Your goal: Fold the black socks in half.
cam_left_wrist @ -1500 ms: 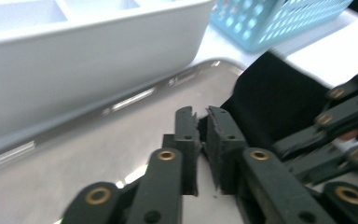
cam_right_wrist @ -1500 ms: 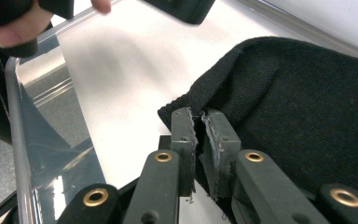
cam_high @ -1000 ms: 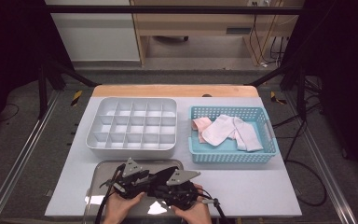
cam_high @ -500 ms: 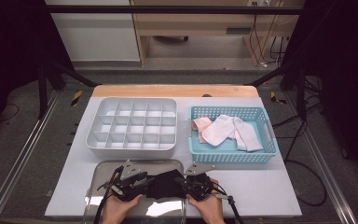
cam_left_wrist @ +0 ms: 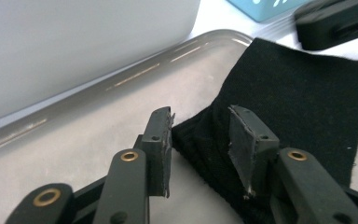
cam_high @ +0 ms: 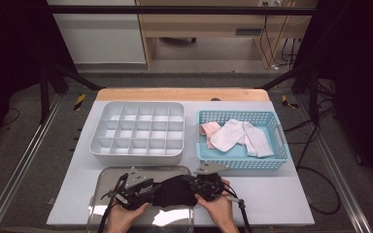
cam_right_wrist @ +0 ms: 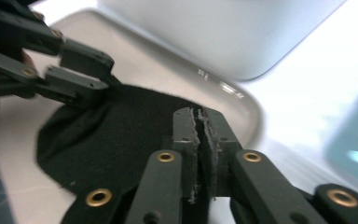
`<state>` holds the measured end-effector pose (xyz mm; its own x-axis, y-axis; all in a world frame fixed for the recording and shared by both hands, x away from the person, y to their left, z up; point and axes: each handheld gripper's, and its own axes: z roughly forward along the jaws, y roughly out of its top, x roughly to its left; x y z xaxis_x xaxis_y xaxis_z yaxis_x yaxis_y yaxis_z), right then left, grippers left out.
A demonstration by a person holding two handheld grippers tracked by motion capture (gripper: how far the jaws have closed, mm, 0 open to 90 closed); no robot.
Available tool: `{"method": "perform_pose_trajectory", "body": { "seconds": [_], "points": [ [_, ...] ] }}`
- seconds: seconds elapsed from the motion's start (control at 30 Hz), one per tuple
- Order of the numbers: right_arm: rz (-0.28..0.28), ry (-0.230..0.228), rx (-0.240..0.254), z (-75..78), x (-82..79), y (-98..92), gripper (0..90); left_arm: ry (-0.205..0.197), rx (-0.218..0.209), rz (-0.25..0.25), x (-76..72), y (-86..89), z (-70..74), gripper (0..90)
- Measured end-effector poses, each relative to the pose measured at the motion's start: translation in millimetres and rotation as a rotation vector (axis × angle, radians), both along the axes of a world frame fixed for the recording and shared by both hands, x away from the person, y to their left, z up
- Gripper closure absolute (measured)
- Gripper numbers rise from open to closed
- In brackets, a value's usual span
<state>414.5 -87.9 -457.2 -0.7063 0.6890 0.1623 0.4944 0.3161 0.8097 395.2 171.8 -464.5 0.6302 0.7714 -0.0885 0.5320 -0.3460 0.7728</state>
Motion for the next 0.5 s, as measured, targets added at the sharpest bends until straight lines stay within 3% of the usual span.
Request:
{"method": "perform_pose_trajectory", "body": {
  "seconds": [0.1,0.23,0.33,0.5],
  "points": [
    [-0.014,0.000,0.004,6.3,-8.3,-12.8,76.3,-0.023,-0.027,-0.006,-1.3,0.2,9.3,58.1],
    [-0.017,0.017,0.009,2.2,-17.4,-23.8,69.8,-0.063,-0.055,-0.026,-4.2,-5.2,25.9,60.8],
    [-0.015,0.049,0.022,-3.7,-21.6,-27.1,67.0,-0.054,-0.047,-0.062,-6.2,-18.1,26.2,67.9],
    [-0.010,0.077,0.016,-10.0,-24.2,-26.4,64.6,-0.001,-0.006,-0.111,-6.2,-41.5,11.7,80.5]
  ]
}}
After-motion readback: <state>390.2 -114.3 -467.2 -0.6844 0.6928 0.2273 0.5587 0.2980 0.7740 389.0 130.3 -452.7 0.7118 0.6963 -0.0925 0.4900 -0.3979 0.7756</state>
